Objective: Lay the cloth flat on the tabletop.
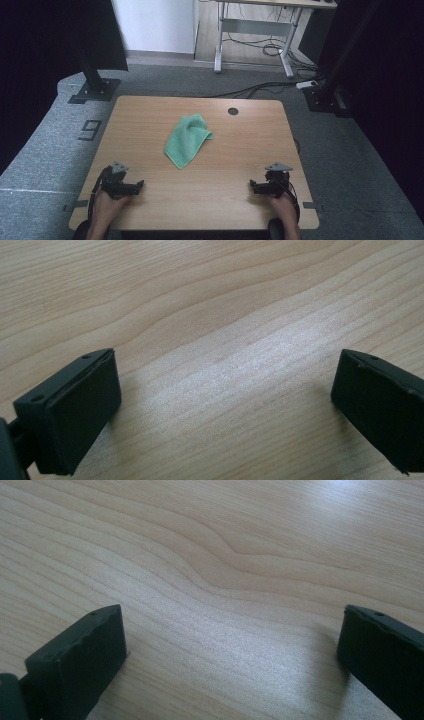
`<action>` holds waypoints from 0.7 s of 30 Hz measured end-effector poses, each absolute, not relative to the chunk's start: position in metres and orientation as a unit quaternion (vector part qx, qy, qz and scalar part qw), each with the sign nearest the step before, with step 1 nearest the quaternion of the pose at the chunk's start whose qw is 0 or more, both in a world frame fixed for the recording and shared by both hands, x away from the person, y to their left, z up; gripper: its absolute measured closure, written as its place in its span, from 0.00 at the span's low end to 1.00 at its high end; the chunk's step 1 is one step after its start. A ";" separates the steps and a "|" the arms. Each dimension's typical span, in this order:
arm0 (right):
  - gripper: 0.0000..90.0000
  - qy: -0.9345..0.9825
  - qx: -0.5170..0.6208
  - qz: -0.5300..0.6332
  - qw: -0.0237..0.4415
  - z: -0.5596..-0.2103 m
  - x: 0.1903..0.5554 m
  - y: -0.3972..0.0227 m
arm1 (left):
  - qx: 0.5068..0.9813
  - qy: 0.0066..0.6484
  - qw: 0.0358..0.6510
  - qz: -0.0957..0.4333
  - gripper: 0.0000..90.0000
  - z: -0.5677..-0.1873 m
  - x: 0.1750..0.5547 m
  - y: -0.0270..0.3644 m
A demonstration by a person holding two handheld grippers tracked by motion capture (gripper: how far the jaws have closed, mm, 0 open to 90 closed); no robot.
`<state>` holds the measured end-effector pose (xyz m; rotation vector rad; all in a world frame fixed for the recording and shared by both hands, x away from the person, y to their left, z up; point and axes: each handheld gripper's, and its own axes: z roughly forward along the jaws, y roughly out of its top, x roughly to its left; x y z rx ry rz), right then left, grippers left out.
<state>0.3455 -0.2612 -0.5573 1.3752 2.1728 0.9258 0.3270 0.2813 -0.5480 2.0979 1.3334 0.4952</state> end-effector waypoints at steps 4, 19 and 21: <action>0.00 0.779 0.492 0.332 0.202 -0.557 0.346 -0.261 | 0.790 0.501 0.299 0.186 0.00 -0.548 0.327 0.281; 0.00 0.780 0.491 0.332 0.202 -0.557 0.348 -0.259 | 0.797 0.491 0.302 0.182 0.01 -0.547 0.322 0.274; 0.00 0.780 0.491 0.332 0.202 -0.557 0.348 -0.259 | 0.798 0.488 0.303 0.181 0.04 -0.547 0.321 0.273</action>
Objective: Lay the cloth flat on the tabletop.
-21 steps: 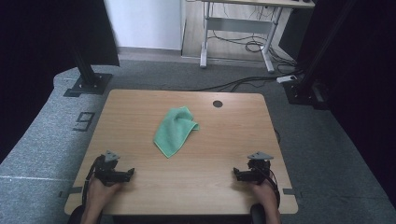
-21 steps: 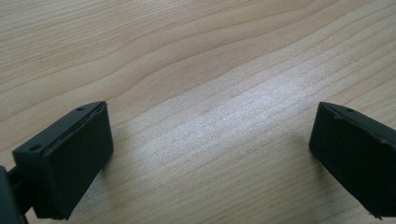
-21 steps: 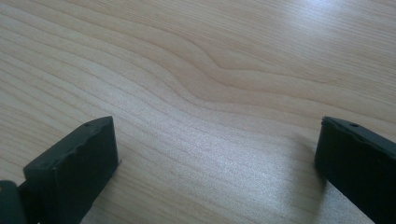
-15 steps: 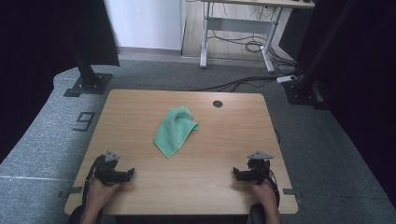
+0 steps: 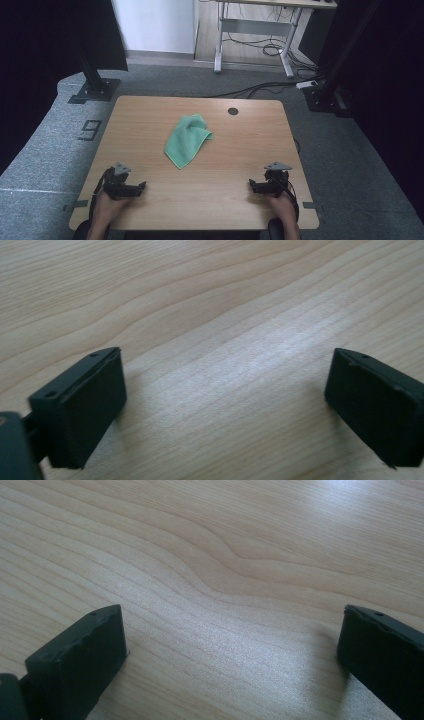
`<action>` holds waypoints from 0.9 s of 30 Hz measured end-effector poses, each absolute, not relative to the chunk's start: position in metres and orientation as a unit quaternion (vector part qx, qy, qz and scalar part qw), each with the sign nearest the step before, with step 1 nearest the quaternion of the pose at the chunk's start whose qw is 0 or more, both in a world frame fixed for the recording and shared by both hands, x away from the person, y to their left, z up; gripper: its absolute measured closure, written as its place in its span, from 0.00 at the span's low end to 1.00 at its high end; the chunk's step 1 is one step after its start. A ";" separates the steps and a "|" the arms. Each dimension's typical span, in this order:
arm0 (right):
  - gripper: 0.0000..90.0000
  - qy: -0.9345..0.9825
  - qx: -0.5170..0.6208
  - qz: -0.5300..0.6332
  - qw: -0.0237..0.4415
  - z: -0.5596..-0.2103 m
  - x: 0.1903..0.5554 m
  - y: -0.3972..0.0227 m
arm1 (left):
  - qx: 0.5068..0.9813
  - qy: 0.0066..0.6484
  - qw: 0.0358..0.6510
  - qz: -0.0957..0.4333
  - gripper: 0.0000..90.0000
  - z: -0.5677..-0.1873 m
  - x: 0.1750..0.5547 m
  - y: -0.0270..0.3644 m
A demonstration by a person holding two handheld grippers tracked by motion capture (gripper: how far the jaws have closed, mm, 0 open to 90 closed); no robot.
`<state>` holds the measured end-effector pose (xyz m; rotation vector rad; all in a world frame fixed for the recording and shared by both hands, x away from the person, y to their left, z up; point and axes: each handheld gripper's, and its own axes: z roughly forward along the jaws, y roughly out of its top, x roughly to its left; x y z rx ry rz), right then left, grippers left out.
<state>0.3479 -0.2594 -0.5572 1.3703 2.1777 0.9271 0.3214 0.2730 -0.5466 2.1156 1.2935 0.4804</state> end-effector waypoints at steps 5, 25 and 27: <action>0.00 0.780 0.491 0.332 0.202 -0.557 0.348 -0.259 | 0.801 0.483 0.306 0.177 0.07 -0.546 0.320 0.270; 0.00 0.780 0.491 0.332 0.202 -0.557 0.348 -0.259 | 0.816 0.429 0.359 0.142 0.23 -0.524 0.332 0.231; 0.00 0.780 0.491 0.332 0.202 -0.557 0.348 -0.259 | 0.819 0.422 0.362 0.145 0.24 -0.520 0.335 0.223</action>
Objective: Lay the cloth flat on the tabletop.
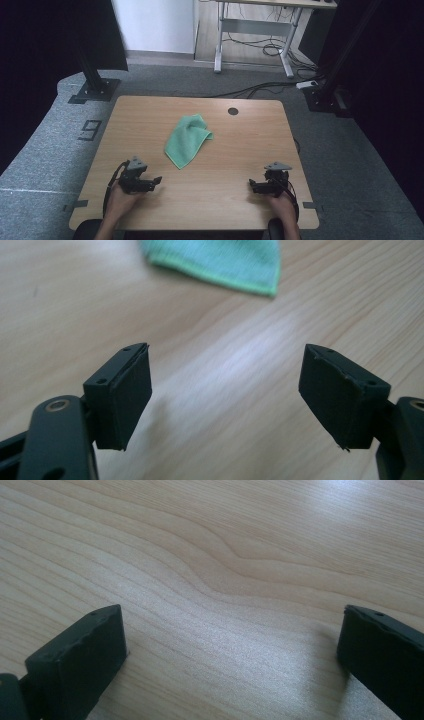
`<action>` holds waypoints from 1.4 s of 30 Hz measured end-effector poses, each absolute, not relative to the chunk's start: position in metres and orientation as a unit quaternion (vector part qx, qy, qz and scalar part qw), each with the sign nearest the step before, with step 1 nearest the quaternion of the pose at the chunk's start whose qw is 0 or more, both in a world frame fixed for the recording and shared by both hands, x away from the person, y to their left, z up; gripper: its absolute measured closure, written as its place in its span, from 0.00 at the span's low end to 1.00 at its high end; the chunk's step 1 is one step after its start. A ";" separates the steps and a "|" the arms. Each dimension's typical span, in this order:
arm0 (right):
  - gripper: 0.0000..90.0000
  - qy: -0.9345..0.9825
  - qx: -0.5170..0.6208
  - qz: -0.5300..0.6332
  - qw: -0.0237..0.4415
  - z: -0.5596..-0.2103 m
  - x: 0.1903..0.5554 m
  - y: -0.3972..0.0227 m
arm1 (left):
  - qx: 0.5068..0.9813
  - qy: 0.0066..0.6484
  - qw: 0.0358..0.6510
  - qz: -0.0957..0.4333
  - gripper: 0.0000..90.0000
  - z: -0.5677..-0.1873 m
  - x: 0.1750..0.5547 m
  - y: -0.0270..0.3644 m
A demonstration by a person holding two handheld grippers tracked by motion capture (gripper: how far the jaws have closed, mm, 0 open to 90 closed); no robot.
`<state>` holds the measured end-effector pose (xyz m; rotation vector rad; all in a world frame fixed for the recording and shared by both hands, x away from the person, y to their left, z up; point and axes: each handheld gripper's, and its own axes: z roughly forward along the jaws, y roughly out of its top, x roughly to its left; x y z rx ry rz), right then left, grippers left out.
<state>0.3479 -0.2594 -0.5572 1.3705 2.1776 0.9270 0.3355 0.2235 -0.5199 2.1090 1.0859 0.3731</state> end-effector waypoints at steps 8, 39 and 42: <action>0.00 0.780 0.491 0.332 0.202 -0.557 0.348 -0.259 | 0.831 0.388 0.371 0.146 0.28 -0.505 0.357 0.191; 0.00 0.783 0.487 0.333 0.200 -0.557 0.349 -0.258 | 0.854 0.368 0.345 0.124 0.62 -0.522 0.438 0.109; 0.00 0.783 0.486 0.333 0.200 -0.557 0.349 -0.257 | 0.862 0.363 0.333 0.119 0.65 -0.527 0.438 0.106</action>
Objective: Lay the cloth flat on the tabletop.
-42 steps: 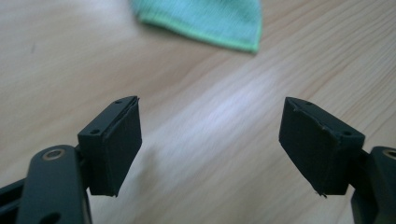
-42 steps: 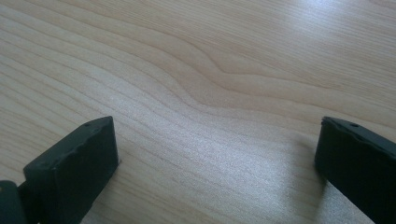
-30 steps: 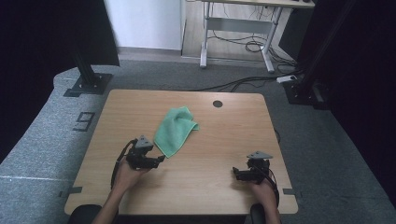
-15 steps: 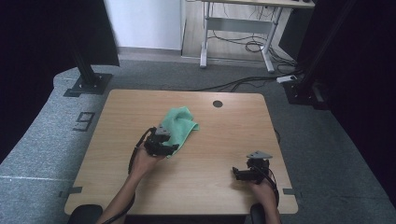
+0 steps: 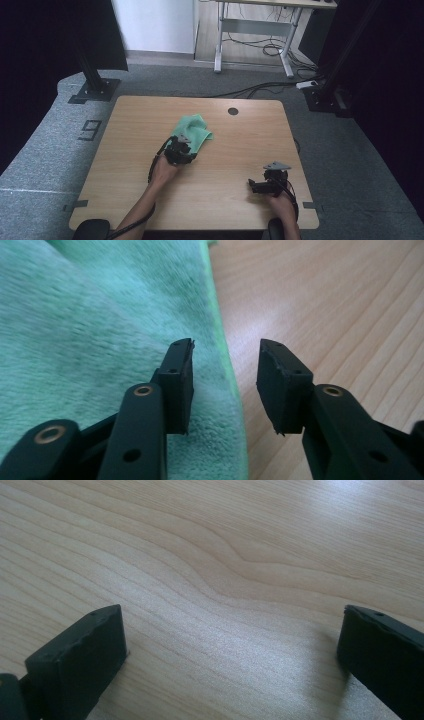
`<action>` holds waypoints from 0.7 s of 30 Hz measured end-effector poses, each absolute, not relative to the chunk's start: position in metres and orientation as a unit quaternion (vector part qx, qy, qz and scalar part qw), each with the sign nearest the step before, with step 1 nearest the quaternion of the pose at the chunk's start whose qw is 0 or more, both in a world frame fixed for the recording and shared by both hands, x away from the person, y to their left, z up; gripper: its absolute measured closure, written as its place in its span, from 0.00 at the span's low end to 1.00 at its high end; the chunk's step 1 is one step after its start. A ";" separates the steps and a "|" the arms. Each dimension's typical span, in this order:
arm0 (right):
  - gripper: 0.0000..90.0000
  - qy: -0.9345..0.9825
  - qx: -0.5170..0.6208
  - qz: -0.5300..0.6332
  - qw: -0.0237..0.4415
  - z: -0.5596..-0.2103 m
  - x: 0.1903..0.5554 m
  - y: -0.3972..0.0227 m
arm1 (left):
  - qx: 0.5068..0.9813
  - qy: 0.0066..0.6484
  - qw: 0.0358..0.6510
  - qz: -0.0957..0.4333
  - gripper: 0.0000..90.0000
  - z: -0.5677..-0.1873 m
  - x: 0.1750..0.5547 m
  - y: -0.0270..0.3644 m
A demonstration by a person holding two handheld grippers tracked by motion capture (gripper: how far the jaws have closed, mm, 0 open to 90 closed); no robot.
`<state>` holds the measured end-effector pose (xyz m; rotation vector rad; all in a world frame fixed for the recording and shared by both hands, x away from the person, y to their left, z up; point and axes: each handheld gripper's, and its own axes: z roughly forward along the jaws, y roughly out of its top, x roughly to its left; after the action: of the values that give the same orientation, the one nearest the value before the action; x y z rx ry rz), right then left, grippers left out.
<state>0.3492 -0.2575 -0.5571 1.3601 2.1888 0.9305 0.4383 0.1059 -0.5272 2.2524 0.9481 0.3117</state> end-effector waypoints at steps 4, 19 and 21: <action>0.00 0.783 0.486 0.333 0.200 -0.557 0.349 -0.257 | 0.872 0.356 0.311 0.129 0.67 -0.535 0.437 0.103; 0.00 0.783 0.486 0.333 0.199 -0.557 0.349 -0.257 | 0.850 0.375 0.357 0.099 0.98 -0.512 0.436 0.111; 0.00 0.783 0.486 0.333 0.199 -0.557 0.349 -0.257 | 0.843 0.373 0.372 0.109 0.98 -0.496 0.436 0.115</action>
<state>0.3493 -0.2572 -0.5571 1.3587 2.1901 0.9308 0.4360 0.1149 -0.4962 2.1608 0.9555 0.2805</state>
